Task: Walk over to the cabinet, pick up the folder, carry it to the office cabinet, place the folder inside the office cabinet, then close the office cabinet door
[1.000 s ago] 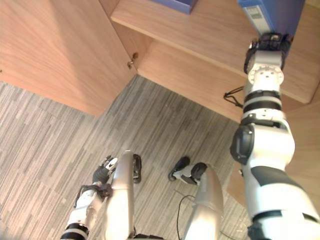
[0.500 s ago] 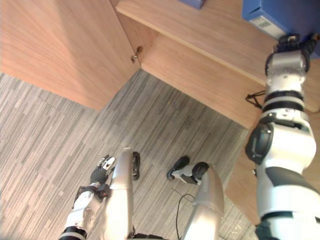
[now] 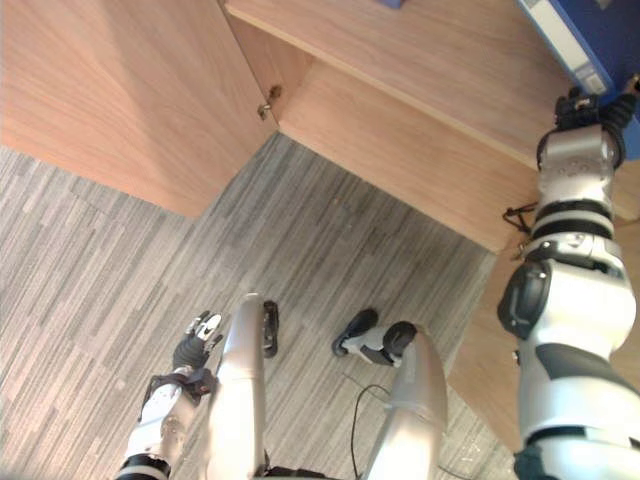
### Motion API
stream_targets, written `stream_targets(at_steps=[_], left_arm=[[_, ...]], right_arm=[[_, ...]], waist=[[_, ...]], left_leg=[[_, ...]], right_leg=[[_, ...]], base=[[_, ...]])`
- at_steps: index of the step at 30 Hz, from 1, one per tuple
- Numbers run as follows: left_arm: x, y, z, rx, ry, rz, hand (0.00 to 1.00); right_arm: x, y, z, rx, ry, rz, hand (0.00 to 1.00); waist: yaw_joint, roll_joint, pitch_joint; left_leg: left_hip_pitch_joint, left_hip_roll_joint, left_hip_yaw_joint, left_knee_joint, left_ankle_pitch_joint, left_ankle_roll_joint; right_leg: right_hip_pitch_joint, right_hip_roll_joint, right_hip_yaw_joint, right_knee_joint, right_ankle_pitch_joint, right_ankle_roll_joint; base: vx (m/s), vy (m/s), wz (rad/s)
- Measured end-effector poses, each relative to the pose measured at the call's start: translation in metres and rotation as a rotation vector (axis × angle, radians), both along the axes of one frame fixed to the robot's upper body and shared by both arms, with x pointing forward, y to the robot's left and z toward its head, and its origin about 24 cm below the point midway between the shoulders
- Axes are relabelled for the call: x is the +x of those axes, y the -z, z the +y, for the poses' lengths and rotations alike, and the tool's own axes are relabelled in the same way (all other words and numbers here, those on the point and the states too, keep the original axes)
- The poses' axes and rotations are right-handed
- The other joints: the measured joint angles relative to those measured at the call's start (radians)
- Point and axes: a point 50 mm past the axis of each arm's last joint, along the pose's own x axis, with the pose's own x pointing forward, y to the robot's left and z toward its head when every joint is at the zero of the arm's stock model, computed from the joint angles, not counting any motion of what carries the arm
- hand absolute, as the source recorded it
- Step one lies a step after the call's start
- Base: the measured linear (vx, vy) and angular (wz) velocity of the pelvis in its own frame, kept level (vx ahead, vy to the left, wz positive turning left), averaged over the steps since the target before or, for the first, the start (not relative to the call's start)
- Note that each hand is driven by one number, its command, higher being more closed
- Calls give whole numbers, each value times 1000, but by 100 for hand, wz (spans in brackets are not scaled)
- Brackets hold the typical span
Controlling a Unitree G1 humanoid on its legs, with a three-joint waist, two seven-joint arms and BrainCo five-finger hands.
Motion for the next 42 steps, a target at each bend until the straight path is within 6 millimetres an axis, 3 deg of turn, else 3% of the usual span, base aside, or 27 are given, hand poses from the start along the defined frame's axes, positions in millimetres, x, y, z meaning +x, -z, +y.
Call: stream_targets(at_steps=[6, 11, 18, 21, 23, 27, 34, 42], left_arm=[[-12, 16, 10, -11, -62, 81, 0], [-14, 19, 11, -19, -74, 95, 0], [-16, 22, 12, -21, -79, 108, 0], [-19, 26, 14, -18, -66, 123, 0], [-21, 27, 15, -11, -41, 131, 0], [-23, 30, 16, 21, 5, 150, 0], [-29, 37, 17, 43, 29, 195, 0], [-29, 37, 18, 46, 30, 198, 0]], right_arm=[[0, -24, 8, 18, -42, -126, 0], [2, -27, 13, -85, -46, -112, 0], [12, -26, 31, -801, -72, 202, 0], [16, -15, 37, -1095, -103, 337, 0], [18, 9, 36, -1318, -148, 490, 0], [17, 41, 35, -1492, -230, 591, 0], [12, 66, 34, -1553, -272, 593, 0], [10, 70, 35, -1600, -272, 596, 0]], waist=[[-1, -13, 7], [-1, -15, 8], [-6, -20, 11], [-5, -24, 13], [-7, -32, 13], [-9, -32, 14], [-4, -36, 13], [1, -36, 13]], left_leg=[[3, 1, 4, 0, -2, -1], [4, 1, 6, -1, -1, -2], [50, 5, 17, -37, 9, -15], [81, 18, 23, -55, 8, -14], [99, 19, 27, -74, 9, -15], [110, 22, 36, -84, 10, -16], [146, 33, 54, -99, 7, -20], [148, 45, 61, -103, 6, -17]], right_leg=[[0, 0, 4, 0, 3, -5], [0, 0, 4, -2, 3, -4], [32, 9, 6, -29, 10, -16], [59, 28, 6, -52, 12, -12], [74, 34, 6, -66, 13, -7], [78, 36, 9, -75, 15, -7], [95, 52, 25, -92, 20, -11], [95, 64, 25, -103, 22, 0]], base=[[-7, 104, -1], [-4, 25, 0], [-2, 38, -2], [0, 73, -9], [4, 85, -2], [12, 87, -3], [0, 104, -7], [-13, 88, -5]])
